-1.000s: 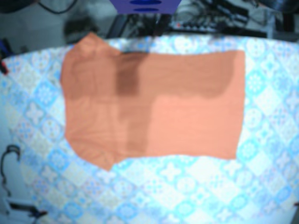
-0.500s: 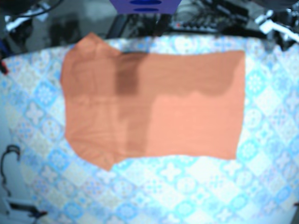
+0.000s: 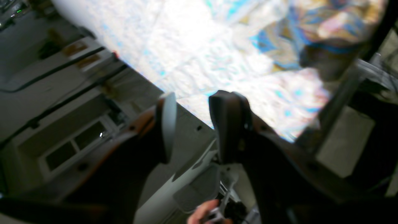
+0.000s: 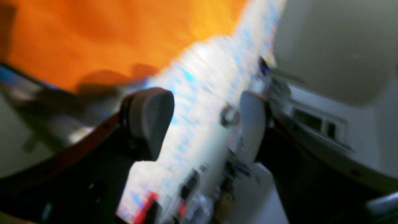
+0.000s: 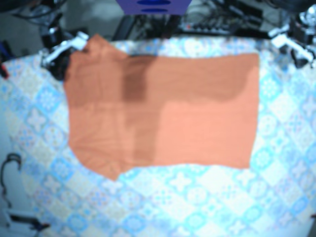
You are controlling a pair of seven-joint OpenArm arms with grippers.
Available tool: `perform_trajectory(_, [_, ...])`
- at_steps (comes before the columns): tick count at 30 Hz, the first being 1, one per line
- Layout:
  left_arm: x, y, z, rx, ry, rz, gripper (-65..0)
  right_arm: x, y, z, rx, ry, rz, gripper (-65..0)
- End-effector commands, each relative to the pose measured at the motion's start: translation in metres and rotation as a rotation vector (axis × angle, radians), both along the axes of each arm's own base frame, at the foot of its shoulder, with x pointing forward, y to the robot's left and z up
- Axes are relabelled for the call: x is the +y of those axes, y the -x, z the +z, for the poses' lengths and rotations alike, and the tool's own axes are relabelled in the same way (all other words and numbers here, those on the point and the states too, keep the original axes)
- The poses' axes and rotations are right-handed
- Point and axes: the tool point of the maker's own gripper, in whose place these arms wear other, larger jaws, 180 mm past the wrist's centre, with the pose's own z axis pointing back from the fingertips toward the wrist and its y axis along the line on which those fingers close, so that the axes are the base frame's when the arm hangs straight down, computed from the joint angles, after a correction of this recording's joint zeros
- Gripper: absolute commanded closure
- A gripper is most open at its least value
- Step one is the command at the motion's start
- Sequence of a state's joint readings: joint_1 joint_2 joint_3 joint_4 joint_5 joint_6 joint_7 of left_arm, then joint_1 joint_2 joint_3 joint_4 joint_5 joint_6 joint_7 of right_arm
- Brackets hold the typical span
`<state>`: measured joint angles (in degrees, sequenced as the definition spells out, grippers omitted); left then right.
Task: Fold the T-shirt properly
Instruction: 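Lower both grippers toward the shoulder corners of the orange T-shirt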
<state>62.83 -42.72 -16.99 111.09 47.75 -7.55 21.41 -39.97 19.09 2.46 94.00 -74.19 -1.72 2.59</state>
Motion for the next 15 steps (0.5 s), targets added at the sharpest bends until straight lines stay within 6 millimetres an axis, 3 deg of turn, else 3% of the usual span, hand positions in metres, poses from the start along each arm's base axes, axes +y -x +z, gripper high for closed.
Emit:
perform_trajectory(1, [0.0, -0.005, 0.005, -0.008, -0.014, -0.013, -22.5, -0.007, -0.006, 0.003, -0.025, 0.021, -0.005, -37.4])
perform_trajectory(6, [0.001, -0.008, 0.004, -0.003, -0.013, -0.01, -22.5, -0.015, -0.009, -0.014, 0.003, 0.023, -0.03, -37.4])
perform_trajectory(15, [0.001, -0.005, 0.002, 0.003, -0.007, -0.001, -22.5, -0.023, -0.01, -0.012, 0.002, 0.038, -0.039, -37.4])
